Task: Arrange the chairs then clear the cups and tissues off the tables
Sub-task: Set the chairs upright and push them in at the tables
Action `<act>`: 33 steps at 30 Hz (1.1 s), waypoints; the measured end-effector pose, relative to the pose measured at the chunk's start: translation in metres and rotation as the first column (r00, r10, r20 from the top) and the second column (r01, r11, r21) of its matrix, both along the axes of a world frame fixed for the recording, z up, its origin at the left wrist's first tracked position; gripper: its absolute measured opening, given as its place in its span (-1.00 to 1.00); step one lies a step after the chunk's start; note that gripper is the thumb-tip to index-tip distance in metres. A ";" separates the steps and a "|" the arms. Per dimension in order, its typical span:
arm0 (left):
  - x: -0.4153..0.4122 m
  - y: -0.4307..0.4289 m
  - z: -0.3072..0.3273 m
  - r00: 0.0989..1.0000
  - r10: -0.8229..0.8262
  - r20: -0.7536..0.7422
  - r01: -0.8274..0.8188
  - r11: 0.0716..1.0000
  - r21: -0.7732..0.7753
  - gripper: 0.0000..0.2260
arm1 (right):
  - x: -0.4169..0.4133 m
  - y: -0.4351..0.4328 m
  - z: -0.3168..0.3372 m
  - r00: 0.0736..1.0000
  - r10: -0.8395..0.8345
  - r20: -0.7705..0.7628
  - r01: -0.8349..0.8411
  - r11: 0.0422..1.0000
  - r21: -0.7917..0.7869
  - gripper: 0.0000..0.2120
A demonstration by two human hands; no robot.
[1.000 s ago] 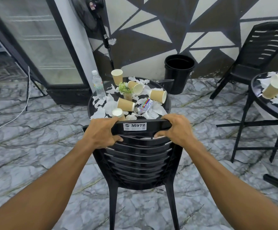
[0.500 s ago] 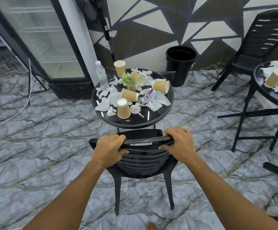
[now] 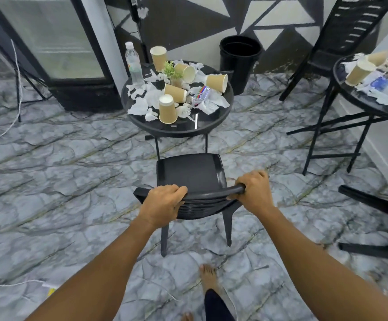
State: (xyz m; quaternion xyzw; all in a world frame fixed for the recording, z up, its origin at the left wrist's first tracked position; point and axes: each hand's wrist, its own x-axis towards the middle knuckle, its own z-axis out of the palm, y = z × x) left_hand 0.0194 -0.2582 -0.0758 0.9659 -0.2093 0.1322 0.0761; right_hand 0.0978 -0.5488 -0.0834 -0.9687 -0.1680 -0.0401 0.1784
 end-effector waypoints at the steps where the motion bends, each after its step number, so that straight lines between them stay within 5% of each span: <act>1: -0.008 -0.002 -0.003 1.000 0.001 -0.013 -0.001 1.000 -0.012 -0.85 | -0.007 -0.002 -0.002 1.000 0.003 -0.002 -0.003 1.000 0.005 -0.59; 8: -0.031 -0.008 -0.003 0.983 0.046 -0.177 -0.055 0.997 -0.051 -0.80 | -0.026 -0.008 -0.012 1.000 -0.014 -0.004 0.014 1.000 0.001 -0.67; 13: -0.037 -0.013 0.002 0.973 0.099 -0.209 -0.121 0.988 -0.092 -0.53 | -0.027 -0.009 -0.016 1.000 -0.010 0.001 0.010 1.000 -0.001 -0.69; 19: -0.033 -0.021 0.004 0.945 0.209 -0.252 -0.185 0.976 0.118 -0.62 | -0.023 -0.012 -0.020 0.999 0.012 0.037 -0.010 0.999 -0.049 -0.68; 27: -0.012 0.010 0.008 0.981 0.166 -0.098 -0.161 0.985 0.061 -0.66 | -0.021 0.008 -0.023 0.984 0.028 0.178 -0.049 0.992 0.114 -0.65; 33: -0.047 -0.012 -0.017 0.937 0.344 -0.060 -0.340 0.938 0.059 -0.68 | -0.036 -0.010 -0.041 0.976 0.107 0.191 -0.123 0.990 0.069 -0.61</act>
